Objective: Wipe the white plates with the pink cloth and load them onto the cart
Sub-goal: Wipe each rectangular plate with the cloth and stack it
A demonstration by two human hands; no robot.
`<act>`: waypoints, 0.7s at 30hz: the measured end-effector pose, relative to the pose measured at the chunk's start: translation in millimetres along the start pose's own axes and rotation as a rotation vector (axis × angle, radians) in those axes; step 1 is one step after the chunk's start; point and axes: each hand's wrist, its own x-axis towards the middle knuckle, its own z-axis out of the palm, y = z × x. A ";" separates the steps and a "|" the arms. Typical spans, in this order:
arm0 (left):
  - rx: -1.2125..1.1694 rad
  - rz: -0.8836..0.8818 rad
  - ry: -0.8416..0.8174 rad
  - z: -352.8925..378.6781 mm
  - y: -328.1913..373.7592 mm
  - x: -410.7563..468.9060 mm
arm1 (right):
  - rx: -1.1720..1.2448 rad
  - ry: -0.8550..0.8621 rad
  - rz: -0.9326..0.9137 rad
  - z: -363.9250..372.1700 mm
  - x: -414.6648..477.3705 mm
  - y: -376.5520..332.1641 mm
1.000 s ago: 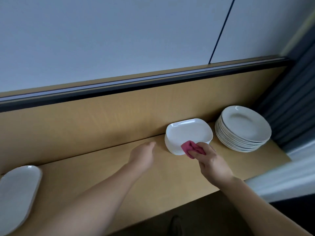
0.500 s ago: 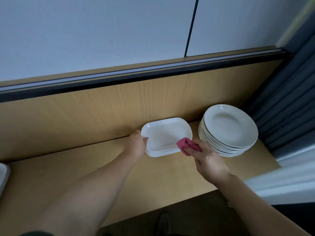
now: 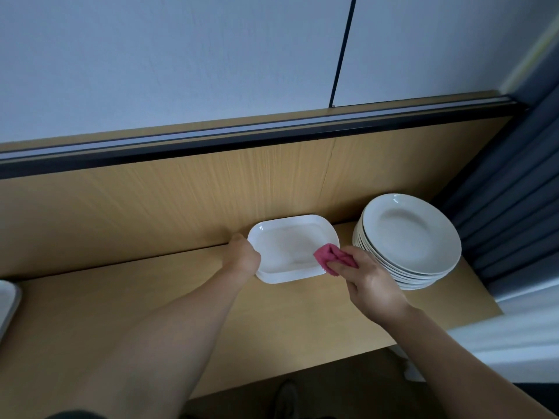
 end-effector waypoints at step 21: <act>-0.243 0.019 0.140 -67.4 -108.3 -13.9 | 0.085 0.092 -0.086 16.7 55.3 -62.8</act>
